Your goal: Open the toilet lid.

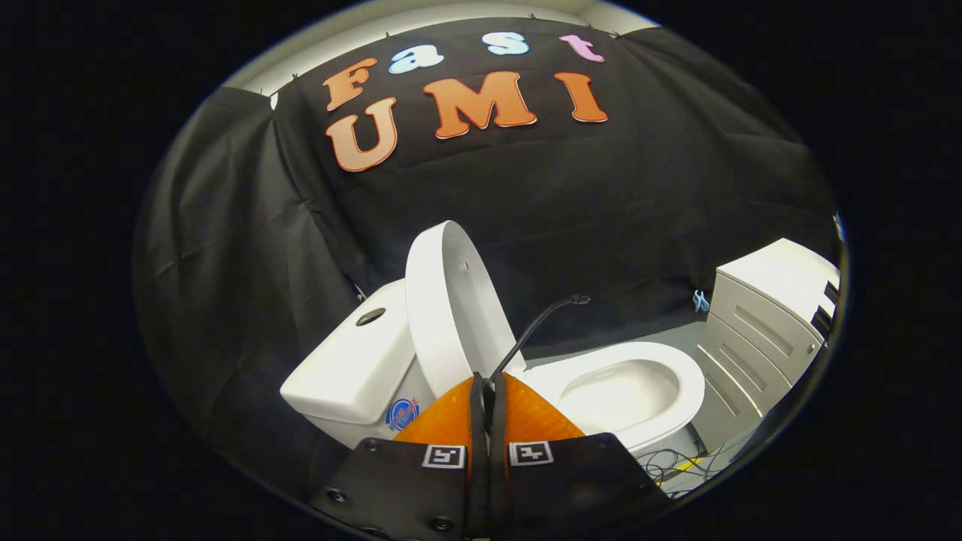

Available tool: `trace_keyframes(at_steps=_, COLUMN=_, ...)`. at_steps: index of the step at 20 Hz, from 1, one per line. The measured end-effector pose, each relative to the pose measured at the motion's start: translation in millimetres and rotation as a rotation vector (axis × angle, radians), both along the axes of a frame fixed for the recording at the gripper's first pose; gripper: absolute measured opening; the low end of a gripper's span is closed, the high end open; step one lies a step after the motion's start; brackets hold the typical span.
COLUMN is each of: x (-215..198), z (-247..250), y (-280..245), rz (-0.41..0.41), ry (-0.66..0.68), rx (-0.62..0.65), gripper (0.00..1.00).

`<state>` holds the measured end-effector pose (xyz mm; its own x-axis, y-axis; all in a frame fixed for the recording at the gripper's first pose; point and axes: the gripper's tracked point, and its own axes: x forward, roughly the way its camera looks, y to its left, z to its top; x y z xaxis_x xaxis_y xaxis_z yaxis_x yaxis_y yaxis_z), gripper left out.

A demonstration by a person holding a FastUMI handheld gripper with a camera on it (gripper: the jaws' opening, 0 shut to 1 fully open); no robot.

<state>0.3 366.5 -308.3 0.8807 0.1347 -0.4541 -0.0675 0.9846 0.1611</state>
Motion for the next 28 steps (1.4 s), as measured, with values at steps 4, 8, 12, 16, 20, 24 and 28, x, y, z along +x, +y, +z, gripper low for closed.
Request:
trace_keyframes(at_steps=4, x=-1, z=-2, y=14, rz=0.026, ry=0.001, rx=-0.014, gripper=0.08)
trace_keyframes(at_steps=8, x=-5, z=-4, y=28, rz=0.062, ry=0.008, rx=-0.027, gripper=0.08)
trace_keyframes(at_steps=12, x=-5, z=-5, y=34, rz=0.078, ry=0.001, rx=-0.058, gripper=0.08)
trace_keyframes(at_steps=16, x=-8, z=-6, y=43, rz=0.096, ry=0.001, rx=-0.069, gripper=0.08)
trace_keyframes(at_steps=20, x=-8, z=-6, y=45, rz=0.119, ry=-0.003, rx=-0.107, gripper=0.08)
trace_keyframes(at_steps=24, x=-10, z=-5, y=47, rz=0.139, ry=0.005, rx=-0.105, gripper=0.09)
trace_keyframes(at_steps=28, x=-15, z=18, y=54, rz=0.179, ry=-0.036, rx=-0.041, gripper=0.18)
